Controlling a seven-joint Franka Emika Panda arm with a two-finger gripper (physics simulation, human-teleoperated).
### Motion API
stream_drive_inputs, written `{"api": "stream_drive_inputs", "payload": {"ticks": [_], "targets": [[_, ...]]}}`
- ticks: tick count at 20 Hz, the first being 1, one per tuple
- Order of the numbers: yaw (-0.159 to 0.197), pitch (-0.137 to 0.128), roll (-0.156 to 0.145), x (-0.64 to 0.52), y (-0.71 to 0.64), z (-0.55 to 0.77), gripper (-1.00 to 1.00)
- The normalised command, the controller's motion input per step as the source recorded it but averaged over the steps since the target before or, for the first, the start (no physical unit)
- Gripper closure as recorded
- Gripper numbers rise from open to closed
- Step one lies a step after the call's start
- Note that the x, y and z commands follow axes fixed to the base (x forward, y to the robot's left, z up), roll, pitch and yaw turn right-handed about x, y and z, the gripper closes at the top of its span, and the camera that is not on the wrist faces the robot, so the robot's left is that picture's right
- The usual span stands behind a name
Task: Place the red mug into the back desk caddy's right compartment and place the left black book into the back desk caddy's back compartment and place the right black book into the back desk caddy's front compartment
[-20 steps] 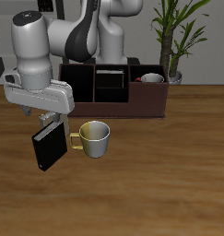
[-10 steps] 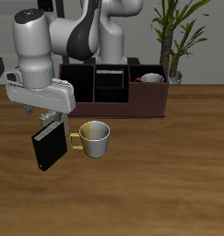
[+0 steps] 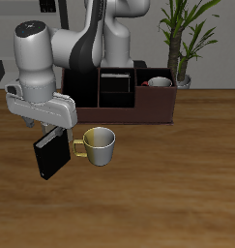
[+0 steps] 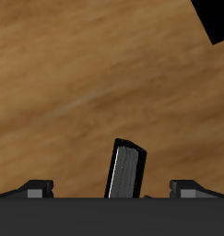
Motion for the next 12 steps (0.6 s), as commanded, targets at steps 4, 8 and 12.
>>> {"api": "stream_drive_inputs", "payload": {"ticks": [4,8,12], "targets": [[-0.017,0.019,-0.011,-0.04,-0.03,-0.30,-1.00],[-0.027,0.026,-0.031,0.03,-0.16,-0.20,-1.00],[-0.019,0.009,-0.010,-0.04,-0.11,-0.14,-1.00]]}}
